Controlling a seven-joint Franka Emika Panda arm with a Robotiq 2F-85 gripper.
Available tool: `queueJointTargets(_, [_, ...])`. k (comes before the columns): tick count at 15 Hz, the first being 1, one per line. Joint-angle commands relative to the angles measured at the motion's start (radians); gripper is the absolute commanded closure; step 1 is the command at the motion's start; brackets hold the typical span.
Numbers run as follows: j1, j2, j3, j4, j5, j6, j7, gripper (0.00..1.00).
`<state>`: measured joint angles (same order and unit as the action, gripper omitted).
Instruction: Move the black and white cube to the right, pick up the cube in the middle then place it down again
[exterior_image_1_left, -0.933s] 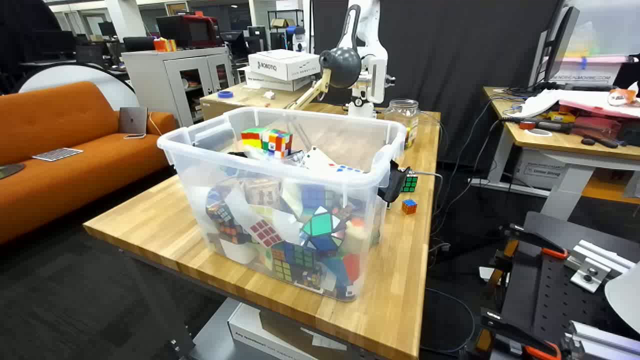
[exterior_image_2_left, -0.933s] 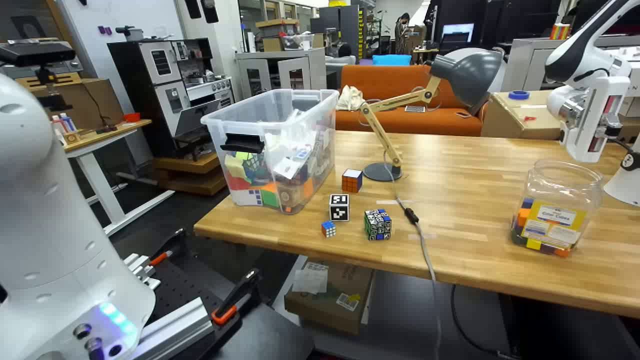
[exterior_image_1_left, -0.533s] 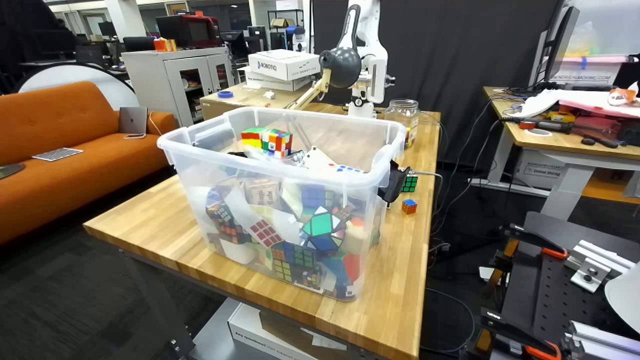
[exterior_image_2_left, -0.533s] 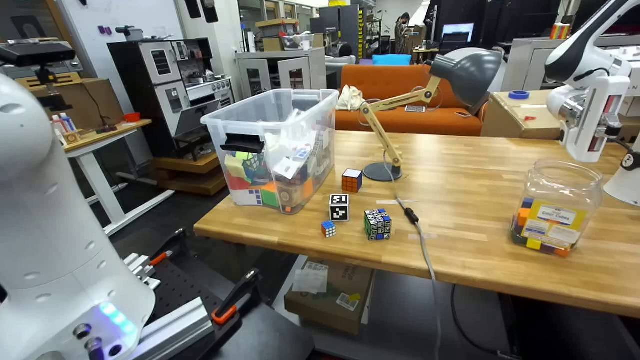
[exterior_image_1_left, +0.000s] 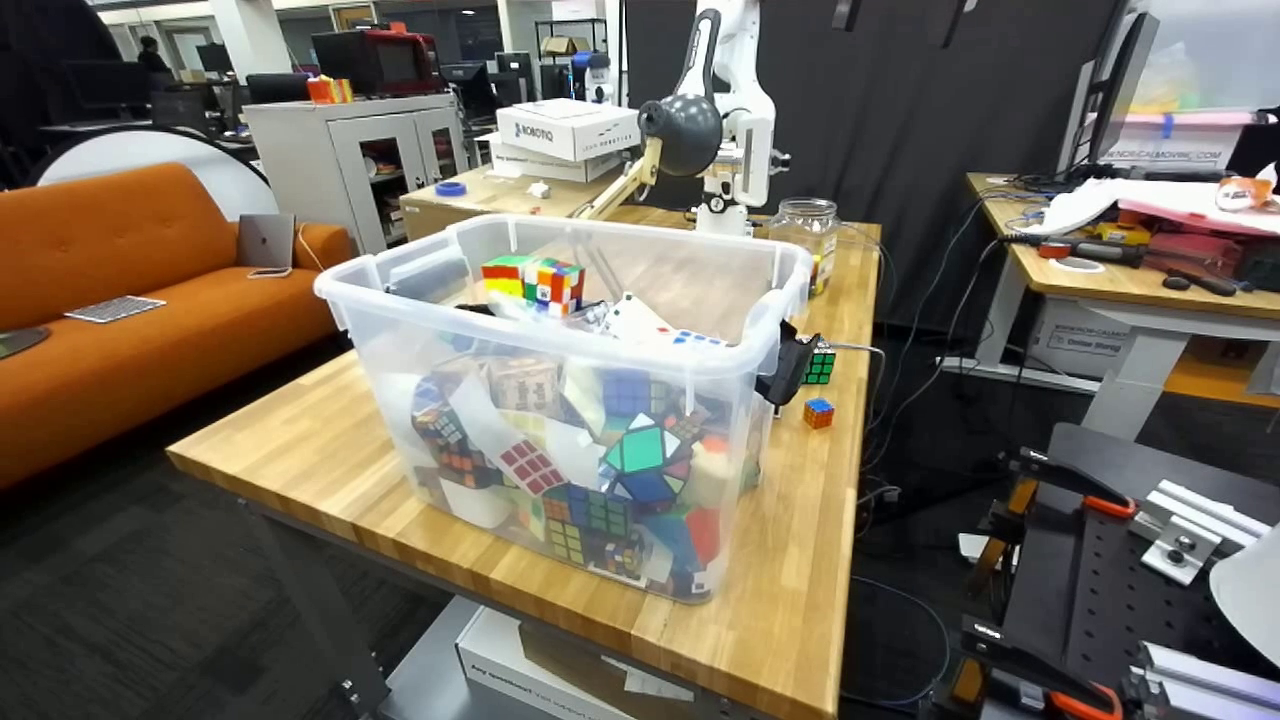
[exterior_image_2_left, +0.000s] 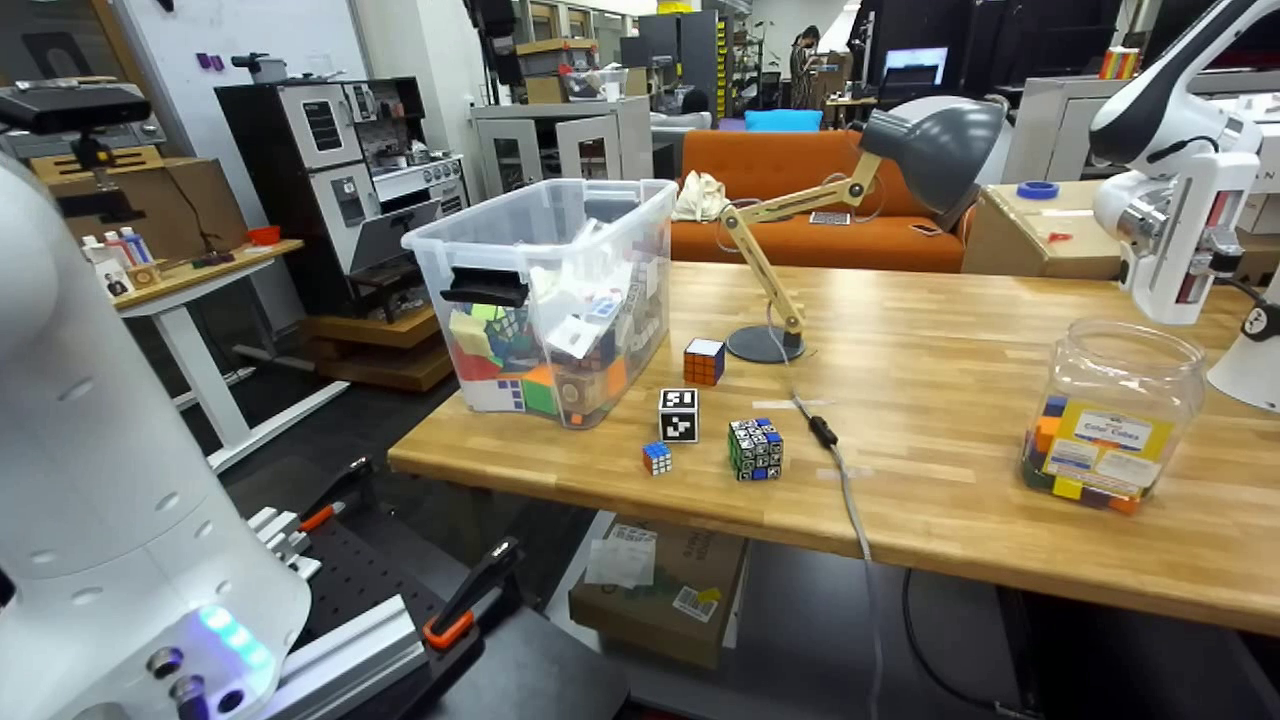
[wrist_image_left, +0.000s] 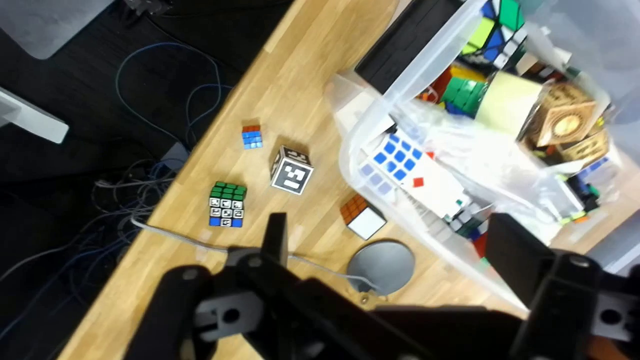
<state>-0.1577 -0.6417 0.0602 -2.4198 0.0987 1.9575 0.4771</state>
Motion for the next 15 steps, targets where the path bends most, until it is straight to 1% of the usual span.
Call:
queueJointTargets(1, [-0.014, 0.012, -0.003, -0.003, -0.01, 0.016, 0.016, 0.0])
queueJointTargets(7, [-0.019, 0.015, 0.006, -0.003, -0.012, 0.026, 0.048, 0.0])
queueJointTargets(9, [-0.027, 0.024, 0.013, -0.005, -0.026, 0.046, 0.058, 0.0])
queueJointTargets(13, [-0.087, 0.115, 0.013, -0.04, -0.14, 0.14, 0.106, 0.0])
queueJointTargets(15, [-0.107, 0.189, -0.001, -0.048, -0.183, 0.177, 0.134, 0.0])
